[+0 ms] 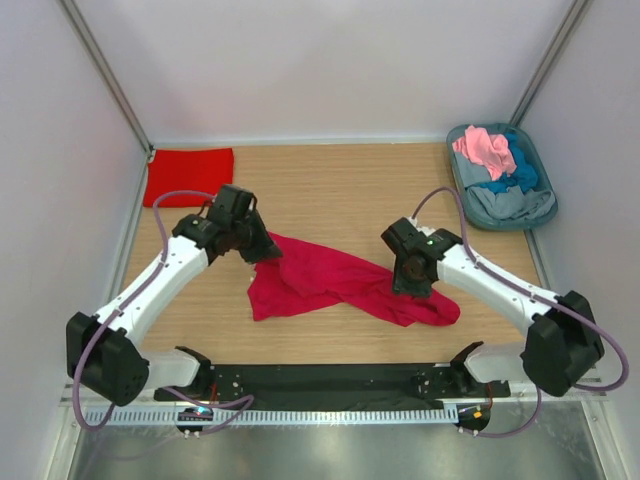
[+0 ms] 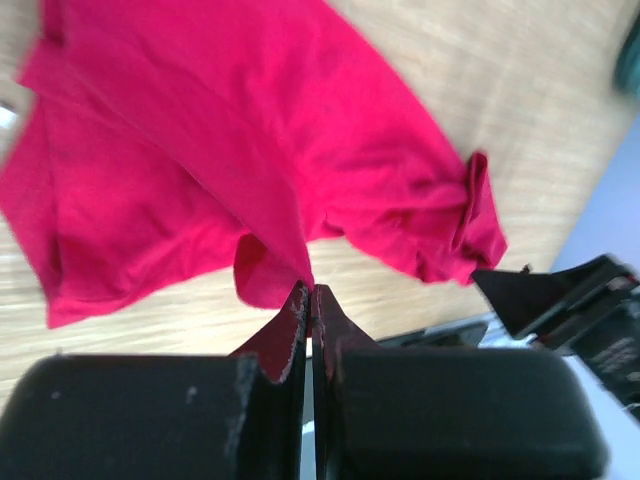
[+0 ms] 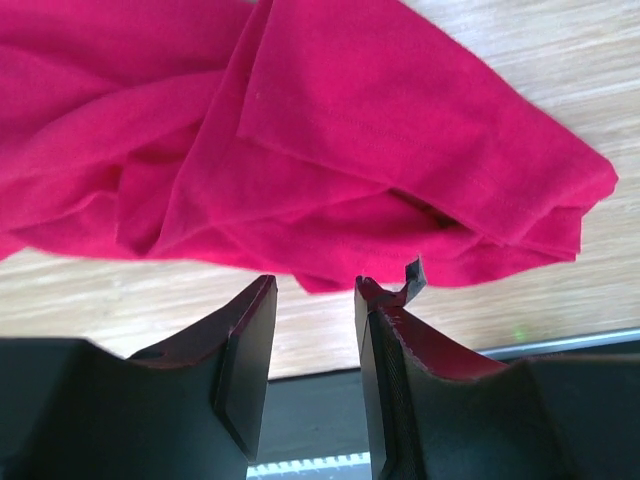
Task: Fold and stack the t-shirts
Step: Flatten the tshirt out
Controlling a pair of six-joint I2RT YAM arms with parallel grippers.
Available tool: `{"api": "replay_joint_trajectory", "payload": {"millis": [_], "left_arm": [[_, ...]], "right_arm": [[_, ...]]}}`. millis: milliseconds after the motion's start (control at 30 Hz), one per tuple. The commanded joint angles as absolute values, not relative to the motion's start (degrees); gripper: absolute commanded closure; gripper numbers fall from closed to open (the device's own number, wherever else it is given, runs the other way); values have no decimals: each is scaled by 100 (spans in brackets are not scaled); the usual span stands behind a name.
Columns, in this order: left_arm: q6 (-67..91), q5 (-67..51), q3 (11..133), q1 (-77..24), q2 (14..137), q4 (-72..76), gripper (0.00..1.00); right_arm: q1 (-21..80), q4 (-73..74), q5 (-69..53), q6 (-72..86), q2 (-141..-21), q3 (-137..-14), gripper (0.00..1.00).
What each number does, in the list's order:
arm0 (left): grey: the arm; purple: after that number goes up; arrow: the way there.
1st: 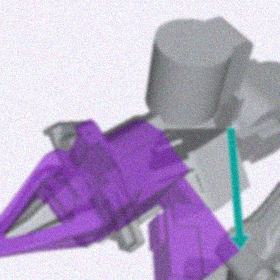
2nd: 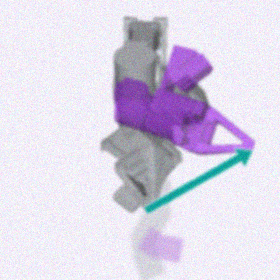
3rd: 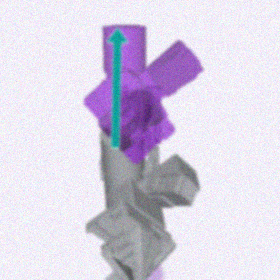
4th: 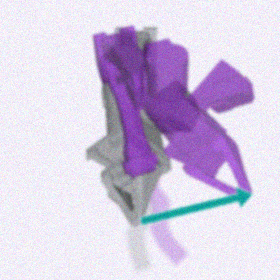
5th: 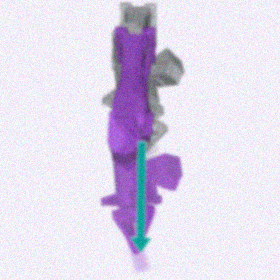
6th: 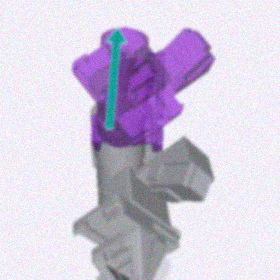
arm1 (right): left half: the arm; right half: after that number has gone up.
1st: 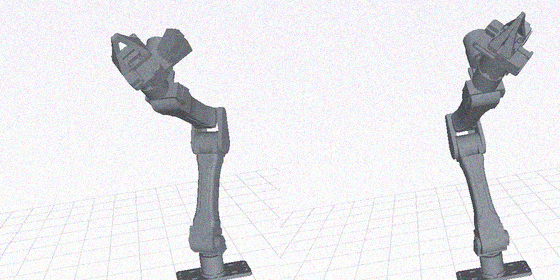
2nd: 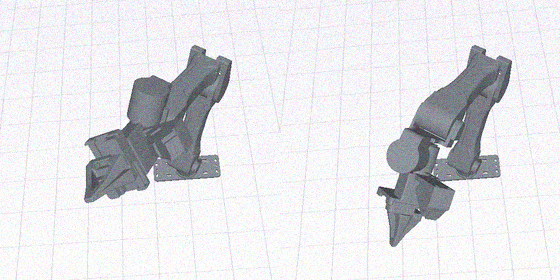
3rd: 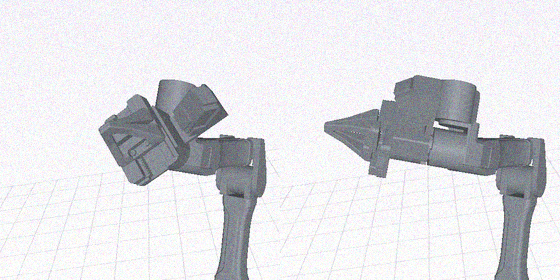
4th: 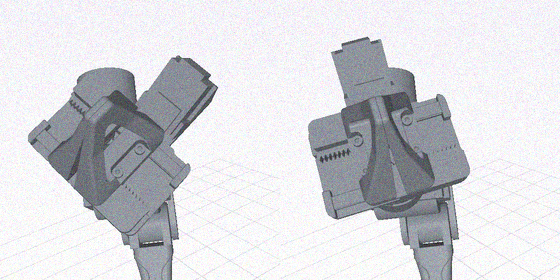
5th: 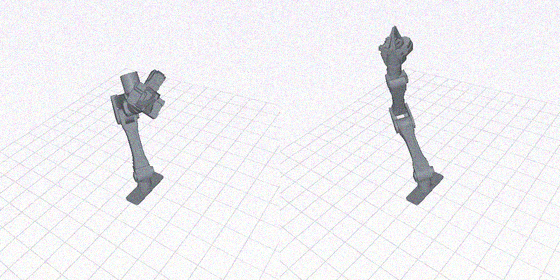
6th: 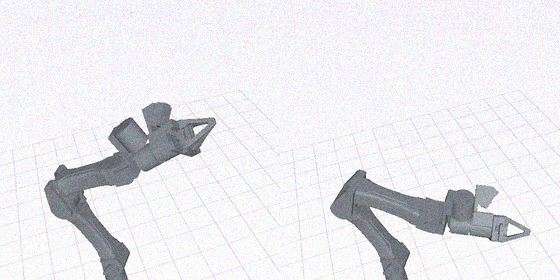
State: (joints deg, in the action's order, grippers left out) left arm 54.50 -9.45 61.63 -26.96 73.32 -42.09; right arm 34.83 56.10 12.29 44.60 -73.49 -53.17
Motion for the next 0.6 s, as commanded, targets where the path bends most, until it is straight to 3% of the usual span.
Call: {"api": "replay_joint_trajectory", "payload": {"millis": [0, 133, 567], "left_arm": [[5300, -633, 6521, -2312, 7418, -4895, 100], [5212, -791, 6513, -2074, 7427, -4878, 100], [5151, -941, 6556, -2048, 7470, -4834, 100]], "right_arm": [[3516, 5265, 1642, 4579, -7646, -5633, 56], [3507, 5274, 2529, 4054, -8312, -5985, 56], [3498, 4386, 2074, 3630, -8789, -5766, 56]]}}
